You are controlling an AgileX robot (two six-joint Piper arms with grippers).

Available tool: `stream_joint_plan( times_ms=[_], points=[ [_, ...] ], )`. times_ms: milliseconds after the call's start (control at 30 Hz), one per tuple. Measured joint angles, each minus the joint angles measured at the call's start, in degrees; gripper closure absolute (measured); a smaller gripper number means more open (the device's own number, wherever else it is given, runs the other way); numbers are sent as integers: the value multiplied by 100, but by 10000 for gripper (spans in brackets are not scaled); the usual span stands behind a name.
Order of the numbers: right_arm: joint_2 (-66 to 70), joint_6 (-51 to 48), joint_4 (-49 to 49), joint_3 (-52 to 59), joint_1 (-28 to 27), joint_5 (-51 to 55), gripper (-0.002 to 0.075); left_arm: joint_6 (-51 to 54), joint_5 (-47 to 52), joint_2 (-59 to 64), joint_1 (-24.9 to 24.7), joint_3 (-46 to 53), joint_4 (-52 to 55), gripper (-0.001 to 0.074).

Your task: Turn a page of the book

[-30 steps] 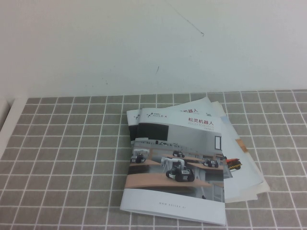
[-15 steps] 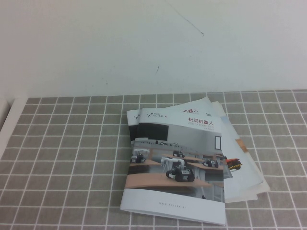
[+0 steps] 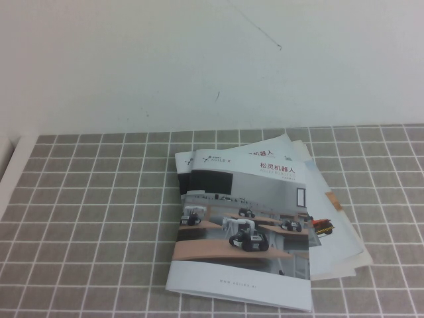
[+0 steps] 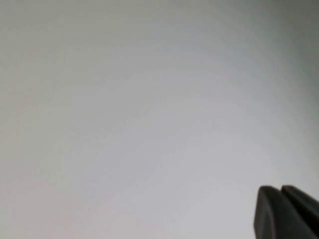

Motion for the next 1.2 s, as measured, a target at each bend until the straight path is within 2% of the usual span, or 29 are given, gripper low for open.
stream_joint_plan(
  times_ms=[100, 200, 267, 367, 500, 633, 800, 967, 1200],
  points=[
    [0, 187, 95, 0, 0, -943, 728, -694, -1023, 0, 0, 0, 432, 739],
    [0, 510, 407, -241, 0, -1110, 728, -999, -1884, 0, 0, -13, 927, 739],
    [0, 638, 731, -540, 0, -1037, 728, -1112, -1886, 0, 0, -237, 1188, 739],
    [0, 744, 1304, -1179, 0, -713, 728, -1126, -1337, 0, 0, -997, 1479, 739],
    [-2, 783, 1567, -2152, 0, 248, 728, -873, 181, 0, 0, -2478, 2015, 739],
    [60, 782, 1692, -3396, 0, 2066, 728, -810, 1575, 299, 0, -3855, 2755, 739],
    [934, 294, 1744, -4601, 0, 3832, 728, -786, 3547, 1107, 0, -5170, 3061, 739],
    [2251, 74, 1744, -5300, 0, 5900, 728, -450, 5845, 2012, 0, -5834, 2919, 739],
    [3609, -253, 1617, -5315, 0, 7695, 728, 1279, 7937, 3145, -41, -5886, 1786, 739]
  ],
)
